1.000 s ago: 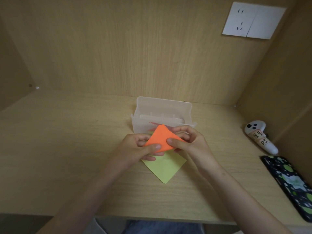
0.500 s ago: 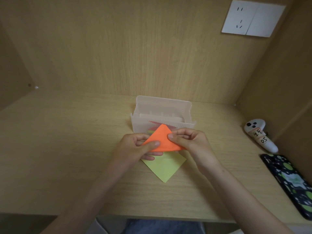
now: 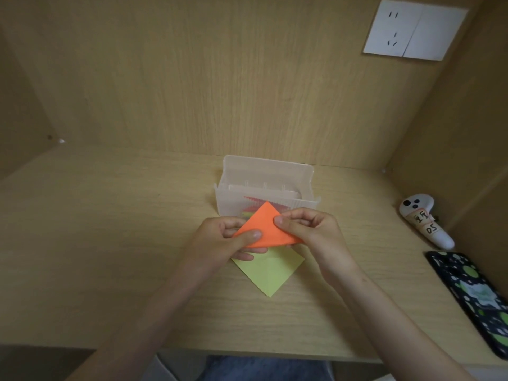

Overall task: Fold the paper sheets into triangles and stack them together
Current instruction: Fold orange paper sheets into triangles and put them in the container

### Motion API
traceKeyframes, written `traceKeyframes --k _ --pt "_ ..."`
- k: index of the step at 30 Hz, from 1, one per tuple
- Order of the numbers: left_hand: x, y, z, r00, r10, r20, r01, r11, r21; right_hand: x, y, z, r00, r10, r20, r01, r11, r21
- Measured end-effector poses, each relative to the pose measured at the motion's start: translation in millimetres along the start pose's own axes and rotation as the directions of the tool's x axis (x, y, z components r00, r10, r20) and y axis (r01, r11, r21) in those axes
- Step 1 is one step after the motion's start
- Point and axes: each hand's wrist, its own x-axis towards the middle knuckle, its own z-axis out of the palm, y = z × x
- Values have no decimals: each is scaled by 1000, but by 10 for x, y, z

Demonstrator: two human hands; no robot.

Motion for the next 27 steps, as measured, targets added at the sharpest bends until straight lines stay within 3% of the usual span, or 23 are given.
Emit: traceKeyframes --k 18,27 --pt "-32 37 92 996 -16 -82 24 995 99 -42 -17 2 999 -46 0 46 999 -23" --pt "-44 54 46 999 -37 -22 39 997 71 -44 17 -27 999 -35 4 35 999 -23"
